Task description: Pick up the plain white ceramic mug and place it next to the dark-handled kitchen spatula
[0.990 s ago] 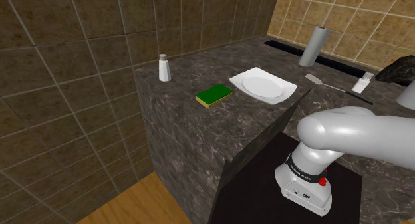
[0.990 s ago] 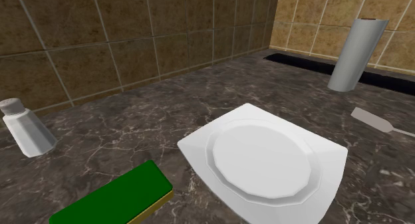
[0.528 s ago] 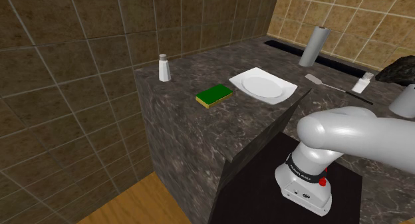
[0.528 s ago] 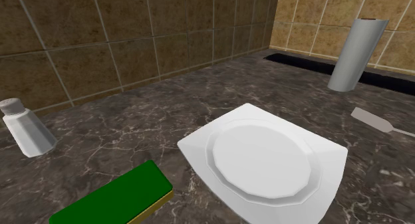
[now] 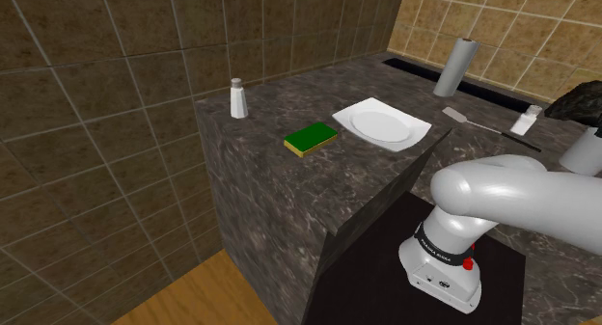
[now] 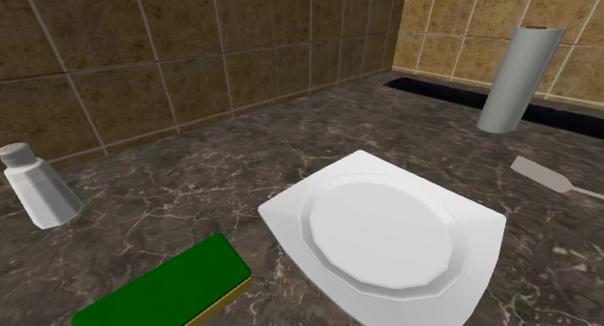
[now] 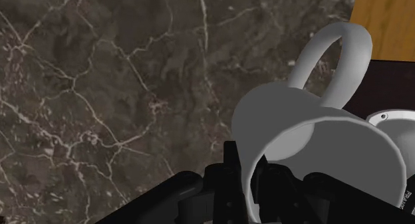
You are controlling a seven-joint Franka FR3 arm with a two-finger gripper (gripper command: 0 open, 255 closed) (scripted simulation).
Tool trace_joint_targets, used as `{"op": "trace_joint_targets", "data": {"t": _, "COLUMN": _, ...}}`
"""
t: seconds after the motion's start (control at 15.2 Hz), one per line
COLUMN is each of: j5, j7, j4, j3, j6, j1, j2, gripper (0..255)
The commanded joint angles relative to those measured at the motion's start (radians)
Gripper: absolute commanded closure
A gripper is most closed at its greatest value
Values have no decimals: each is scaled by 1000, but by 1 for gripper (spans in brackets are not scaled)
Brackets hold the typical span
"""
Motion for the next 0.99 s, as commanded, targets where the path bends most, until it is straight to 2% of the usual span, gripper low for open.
{"op": "trace_joint_targets", "data": {"t": 0.0, "j5": 0, "j7": 0, "j4": 0, "j3": 0, "j6": 0, "j1": 0, "j2": 0, "gripper": 255}}
{"op": "trace_joint_targets", "data": {"t": 0.07, "j5": 0, "j7": 0, "j4": 0, "j3": 0, "j6": 0, "j1": 0, "j2": 0, "gripper": 255}}
{"op": "trace_joint_targets", "data": {"t": 0.13, "j5": 0, "j7": 0, "j4": 0, "j3": 0, "j6": 0, "j1": 0, "j2": 0, "gripper": 0}}
{"op": "trace_joint_targets", "data": {"t": 0.46, "j5": 0, "j7": 0, "j4": 0, "j3": 0, "j6": 0, "j1": 0, "j2": 0, "gripper": 0}}
{"op": "trace_joint_targets", "data": {"t": 0.73, "j5": 58, "j7": -20, "j4": 120, "j3": 59, "j6": -83, "j1": 26, "j2": 50, "gripper": 0}}
{"op": "trace_joint_targets", "data": {"t": 0.92, "j5": 58, "j7": -20, "j4": 120, "j3": 59, "j6": -82, "j1": 26, "j2": 50, "gripper": 0}}
